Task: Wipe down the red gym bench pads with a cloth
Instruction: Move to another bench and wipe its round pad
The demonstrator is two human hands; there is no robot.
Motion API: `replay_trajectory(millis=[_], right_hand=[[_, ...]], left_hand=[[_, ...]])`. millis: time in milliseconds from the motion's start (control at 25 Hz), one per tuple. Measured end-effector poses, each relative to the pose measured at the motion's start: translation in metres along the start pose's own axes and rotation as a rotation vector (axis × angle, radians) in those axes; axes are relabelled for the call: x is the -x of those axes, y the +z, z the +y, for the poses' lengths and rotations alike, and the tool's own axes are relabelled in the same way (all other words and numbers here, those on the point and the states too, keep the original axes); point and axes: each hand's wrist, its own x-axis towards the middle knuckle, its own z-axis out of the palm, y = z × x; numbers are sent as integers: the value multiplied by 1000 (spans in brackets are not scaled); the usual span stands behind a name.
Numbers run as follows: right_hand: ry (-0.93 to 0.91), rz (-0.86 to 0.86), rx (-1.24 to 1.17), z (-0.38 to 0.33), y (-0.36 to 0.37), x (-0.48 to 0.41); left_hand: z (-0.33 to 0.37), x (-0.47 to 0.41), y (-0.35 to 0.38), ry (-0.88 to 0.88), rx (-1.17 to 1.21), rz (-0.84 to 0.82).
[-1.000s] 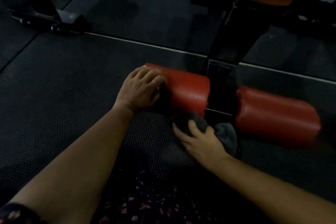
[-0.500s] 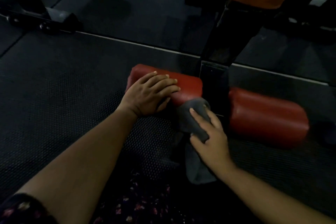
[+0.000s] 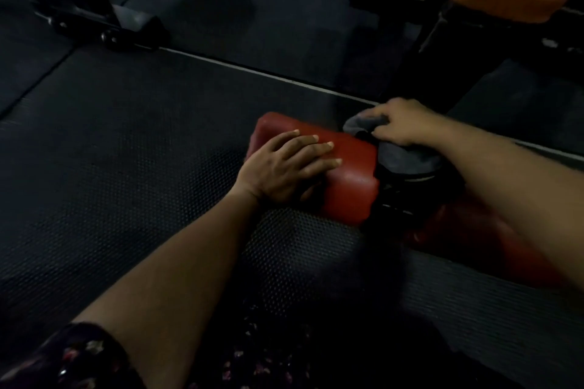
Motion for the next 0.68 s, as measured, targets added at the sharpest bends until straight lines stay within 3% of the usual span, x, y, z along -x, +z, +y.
replay_trajectory(millis=[240,400,560,680], right_hand=[[-316,-51,243,-42,-7,-50],[-499,88,295,-91,-9,-66],[-838,161,451,-149,-10,-56],[-840,107,629,-145,-14,-58]], left_hand=[[2,0,5,-20,58,86],[1,3,7,-32,44,96],[4,4,8,-49,86,96],[1,3,7,-50,78,76]])
